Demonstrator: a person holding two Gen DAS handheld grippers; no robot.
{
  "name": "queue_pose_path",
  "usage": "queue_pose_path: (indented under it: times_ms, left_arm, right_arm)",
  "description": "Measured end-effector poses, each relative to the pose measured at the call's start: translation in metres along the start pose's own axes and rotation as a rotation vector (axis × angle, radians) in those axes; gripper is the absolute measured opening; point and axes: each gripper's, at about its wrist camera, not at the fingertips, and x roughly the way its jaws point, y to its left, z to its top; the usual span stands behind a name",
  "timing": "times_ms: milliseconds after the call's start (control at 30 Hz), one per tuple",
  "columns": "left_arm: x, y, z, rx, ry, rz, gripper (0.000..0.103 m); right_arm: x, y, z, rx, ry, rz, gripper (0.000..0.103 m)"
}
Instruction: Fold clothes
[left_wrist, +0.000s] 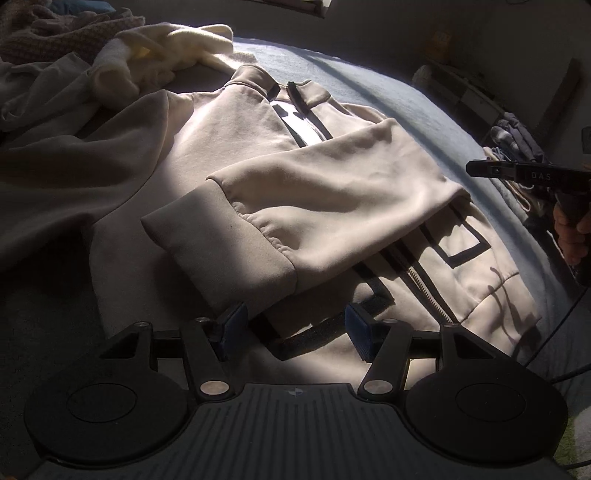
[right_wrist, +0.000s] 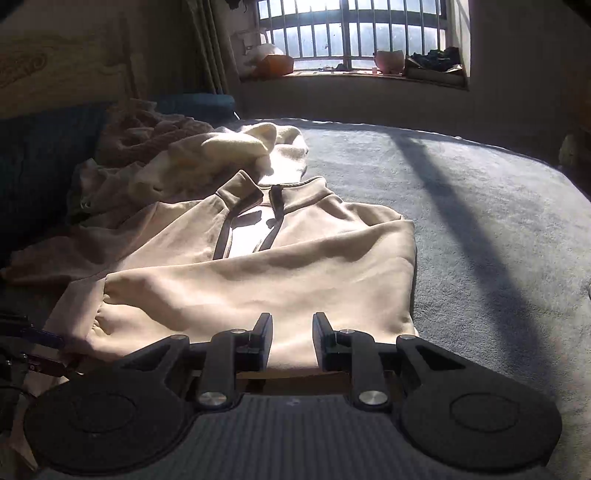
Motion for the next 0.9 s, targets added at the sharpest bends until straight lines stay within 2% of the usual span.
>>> queue_pose_path:
  times_ms: [133,233,333,367,433,467,500,533,633,733,833,900]
  left_arm:
    - [-0.008,0.030,0.010,-0.163,-0.096,0.033,0.059]
    - [0.002,0.049,0.023,-0.266,-0.131,0.044,0.059]
    - [0.021,0.060,0.035,-0.308,-0.132,0.087,0.058]
    - [0.026,0.063,0.038,-0.317,-0.133,0.099,0.057]
    - [0.029,0.063,0.035,-0.318,-0.148,0.103,0.049]
    - [0.031,0.063,0.034,-0.318,-0.156,0.105,0.037]
    - [0.032,0.063,0.033,-0.319,-0.163,0.106,0.020]
    - [0.033,0.063,0.032,-0.320,-0.173,0.106,0.012]
    - [0.022,0.064,0.043,-0.336,-0.241,0.081,0.009]
    - [0.013,0.066,0.059,-0.324,-0.291,0.092,0.009]
    - [0.033,0.073,0.063,-0.303,-0.177,0.145,0.014]
    - [0.045,0.084,0.053,-0.351,-0.095,0.160,0.021]
  right_arm:
    - [0.035,0.046,0.022,-0.076,0.102,0.120,0.025]
    - [0.056,0.068,0.031,-0.097,0.158,0.145,0.025]
    - [0.074,0.088,0.037,-0.120,0.205,0.161,0.026]
    - [0.073,0.090,0.033,-0.136,0.190,0.140,0.026]
    - [0.070,0.092,0.025,-0.167,0.160,0.098,0.026]
    - [0.068,0.094,0.021,-0.183,0.145,0.076,0.026]
    - [0.067,0.095,0.017,-0.199,0.130,0.055,0.026]
    - [0.066,0.095,0.013,-0.207,0.121,0.034,0.026]
    - [0.066,0.084,0.004,-0.181,0.126,-0.021,0.026]
    - [0.067,0.074,0.007,-0.145,0.118,-0.047,0.026]
    - [0.074,0.068,0.008,-0.119,0.126,-0.055,0.026]
    - [0.079,0.064,0.005,-0.111,0.138,-0.062,0.027]
